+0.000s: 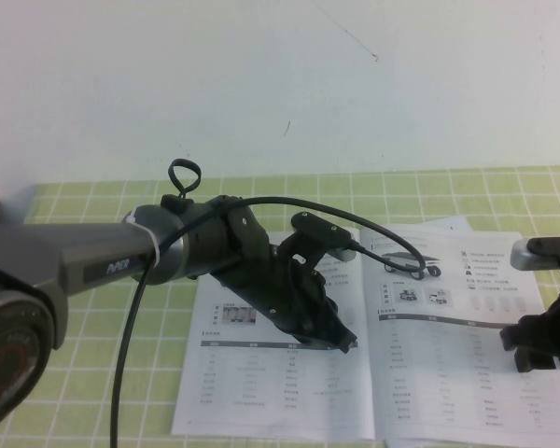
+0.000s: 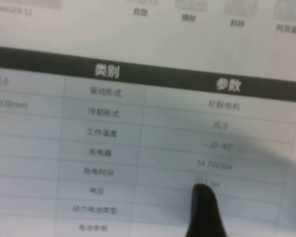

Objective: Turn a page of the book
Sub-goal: Open the closed book

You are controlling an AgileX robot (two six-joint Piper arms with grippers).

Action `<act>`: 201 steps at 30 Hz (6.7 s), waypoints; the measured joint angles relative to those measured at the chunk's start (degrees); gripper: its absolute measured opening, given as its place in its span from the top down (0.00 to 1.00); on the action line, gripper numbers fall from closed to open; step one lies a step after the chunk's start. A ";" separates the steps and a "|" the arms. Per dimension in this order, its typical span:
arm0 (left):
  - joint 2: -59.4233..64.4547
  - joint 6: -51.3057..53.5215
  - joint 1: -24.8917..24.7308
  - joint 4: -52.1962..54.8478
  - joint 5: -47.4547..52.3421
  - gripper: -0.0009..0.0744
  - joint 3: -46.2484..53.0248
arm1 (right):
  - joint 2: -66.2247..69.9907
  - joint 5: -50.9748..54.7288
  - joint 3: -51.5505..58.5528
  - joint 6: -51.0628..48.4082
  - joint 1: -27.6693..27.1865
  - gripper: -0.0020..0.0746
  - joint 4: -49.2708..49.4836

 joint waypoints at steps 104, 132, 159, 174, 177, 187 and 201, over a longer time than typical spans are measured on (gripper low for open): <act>0.00 0.71 0.00 0.19 0.49 0.99 0.00 | 2.94 5.37 -6.02 -5.40 -0.30 0.44 4.98; 0.00 0.64 0.00 0.19 0.49 0.99 0.00 | 2.49 4.99 -6.17 -8.29 -0.30 0.44 8.88; 0.00 0.89 0.00 0.43 0.71 0.99 0.00 | -2.55 -4.88 1.87 -6.60 -0.30 0.35 2.30; 0.00 0.89 0.00 0.52 0.92 0.99 0.00 | -0.86 -5.93 1.87 -6.93 -0.30 0.34 5.45; 0.00 0.89 0.00 0.55 0.92 0.99 0.00 | -0.86 -6.06 1.87 -7.13 -0.30 0.34 6.21; 0.00 0.64 0.11 1.14 1.14 0.99 0.00 | -0.86 -6.52 1.77 -17.18 -0.30 0.35 17.09; 0.00 0.74 0.20 1.14 1.34 0.99 0.00 | -0.38 -6.22 1.77 -31.33 -0.30 0.36 32.79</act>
